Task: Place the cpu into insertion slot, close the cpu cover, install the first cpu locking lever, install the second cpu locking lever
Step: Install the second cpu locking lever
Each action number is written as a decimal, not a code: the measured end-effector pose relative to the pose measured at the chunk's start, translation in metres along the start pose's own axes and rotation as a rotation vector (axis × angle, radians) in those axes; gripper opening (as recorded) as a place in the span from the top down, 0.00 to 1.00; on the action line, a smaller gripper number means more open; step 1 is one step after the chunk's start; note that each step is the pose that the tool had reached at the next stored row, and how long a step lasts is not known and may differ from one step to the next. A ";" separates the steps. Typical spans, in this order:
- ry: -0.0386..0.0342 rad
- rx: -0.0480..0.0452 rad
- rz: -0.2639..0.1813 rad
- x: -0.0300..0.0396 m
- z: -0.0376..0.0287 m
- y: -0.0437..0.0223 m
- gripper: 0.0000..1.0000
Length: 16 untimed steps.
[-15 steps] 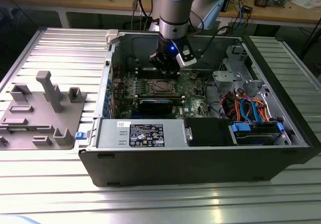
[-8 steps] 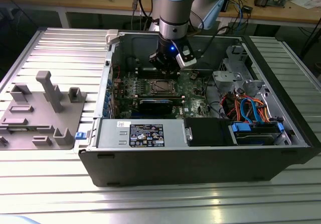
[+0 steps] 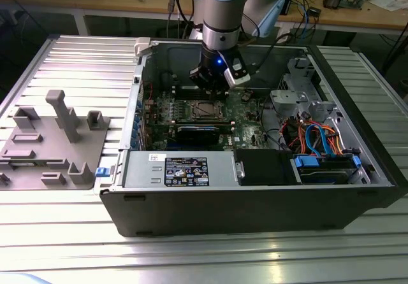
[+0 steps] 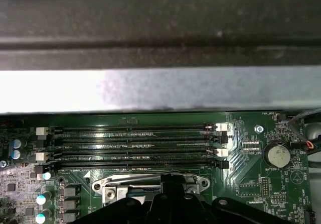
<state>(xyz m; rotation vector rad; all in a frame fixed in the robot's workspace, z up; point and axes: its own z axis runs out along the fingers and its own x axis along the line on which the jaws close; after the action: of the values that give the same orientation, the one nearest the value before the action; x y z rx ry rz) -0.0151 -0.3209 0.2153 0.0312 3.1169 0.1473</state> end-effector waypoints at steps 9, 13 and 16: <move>-0.0001 0.0005 0.000 -0.0003 -0.0129 0.0013 0.89; -0.0001 0.0007 0.000 -0.0002 -0.0130 0.0011 0.89; 0.0000 0.0008 0.000 -0.0003 -0.0130 -0.0002 0.89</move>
<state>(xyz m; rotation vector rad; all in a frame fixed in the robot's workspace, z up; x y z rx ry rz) -0.0150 -0.3223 0.2282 0.0310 3.1169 0.1462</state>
